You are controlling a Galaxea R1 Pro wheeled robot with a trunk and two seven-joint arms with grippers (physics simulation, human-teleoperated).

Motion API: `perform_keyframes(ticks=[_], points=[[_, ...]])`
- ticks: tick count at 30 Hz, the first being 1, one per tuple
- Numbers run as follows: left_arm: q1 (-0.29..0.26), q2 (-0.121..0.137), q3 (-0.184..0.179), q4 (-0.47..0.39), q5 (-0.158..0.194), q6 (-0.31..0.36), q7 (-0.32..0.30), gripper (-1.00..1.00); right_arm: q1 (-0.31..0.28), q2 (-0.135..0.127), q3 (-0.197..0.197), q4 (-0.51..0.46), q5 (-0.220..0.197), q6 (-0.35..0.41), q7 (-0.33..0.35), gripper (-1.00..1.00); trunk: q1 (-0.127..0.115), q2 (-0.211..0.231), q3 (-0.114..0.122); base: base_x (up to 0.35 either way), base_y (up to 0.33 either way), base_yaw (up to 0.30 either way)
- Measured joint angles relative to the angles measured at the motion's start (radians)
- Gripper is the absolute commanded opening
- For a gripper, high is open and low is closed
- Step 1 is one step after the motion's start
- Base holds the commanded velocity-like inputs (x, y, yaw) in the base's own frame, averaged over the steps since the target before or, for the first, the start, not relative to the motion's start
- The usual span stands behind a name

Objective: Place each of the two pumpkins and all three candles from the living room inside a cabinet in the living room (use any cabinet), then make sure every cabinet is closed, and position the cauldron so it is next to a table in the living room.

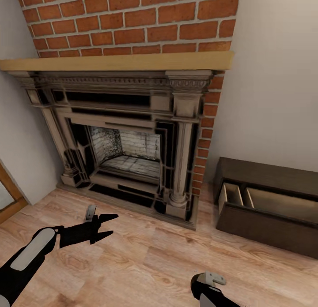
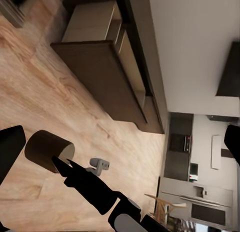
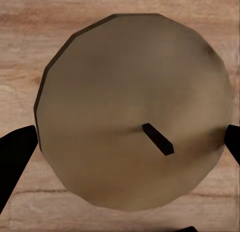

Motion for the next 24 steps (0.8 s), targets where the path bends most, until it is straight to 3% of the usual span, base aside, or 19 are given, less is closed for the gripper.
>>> perform_keyframes(ticks=[17,24], points=[[0.0,-0.001,0.0,0.0,0.0,0.0,0.0,1.0,0.0,0.0,0.0,0.0,-0.001,0.001,0.0,-1.0,0.0,0.0,0.013,0.071,-0.286,-0.279],[0.0,0.0,0.0,0.0,0.002,0.001,-0.001,1.0,0.0,0.0,0.0,0.0,-0.003,0.002,0.0,-1.0,0.0,0.0,0.018,0.003,-0.067,-0.278]])
